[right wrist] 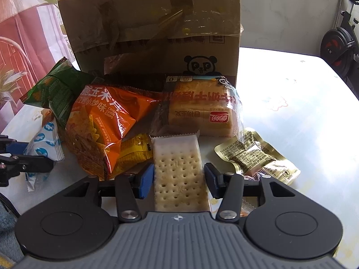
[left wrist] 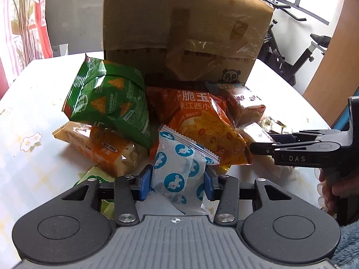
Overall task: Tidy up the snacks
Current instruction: 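Grasp the blue-dotted packet with left tool while right tool grasps square cracker, then carry both packets over the box and release them inside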
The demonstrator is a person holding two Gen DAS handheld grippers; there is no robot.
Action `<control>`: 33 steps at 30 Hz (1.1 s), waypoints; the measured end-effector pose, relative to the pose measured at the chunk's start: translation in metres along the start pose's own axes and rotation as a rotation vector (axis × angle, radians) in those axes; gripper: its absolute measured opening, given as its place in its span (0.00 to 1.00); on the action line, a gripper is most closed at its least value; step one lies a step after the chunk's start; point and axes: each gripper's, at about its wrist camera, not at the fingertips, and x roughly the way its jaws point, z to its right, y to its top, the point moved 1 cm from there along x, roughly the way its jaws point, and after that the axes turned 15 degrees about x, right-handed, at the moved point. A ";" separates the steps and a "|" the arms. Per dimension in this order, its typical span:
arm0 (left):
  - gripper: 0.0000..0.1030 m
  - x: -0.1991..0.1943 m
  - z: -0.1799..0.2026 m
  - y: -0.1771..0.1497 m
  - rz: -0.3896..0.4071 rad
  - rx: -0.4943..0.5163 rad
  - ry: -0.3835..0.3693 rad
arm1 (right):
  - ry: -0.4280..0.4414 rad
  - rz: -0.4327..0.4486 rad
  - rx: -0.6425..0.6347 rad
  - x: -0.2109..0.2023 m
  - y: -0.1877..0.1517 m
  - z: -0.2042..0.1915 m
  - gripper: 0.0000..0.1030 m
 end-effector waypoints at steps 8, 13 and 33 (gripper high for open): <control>0.47 -0.032 -0.009 0.022 0.114 -0.005 0.021 | 0.044 0.053 0.061 -0.022 0.010 0.011 0.48; 0.47 -0.052 -0.015 0.046 0.199 -0.024 0.045 | 0.076 0.169 0.115 -0.050 0.029 0.019 0.48; 0.48 -0.074 -0.038 0.195 0.424 0.024 0.157 | 0.285 0.502 0.126 -0.107 0.182 -0.009 0.48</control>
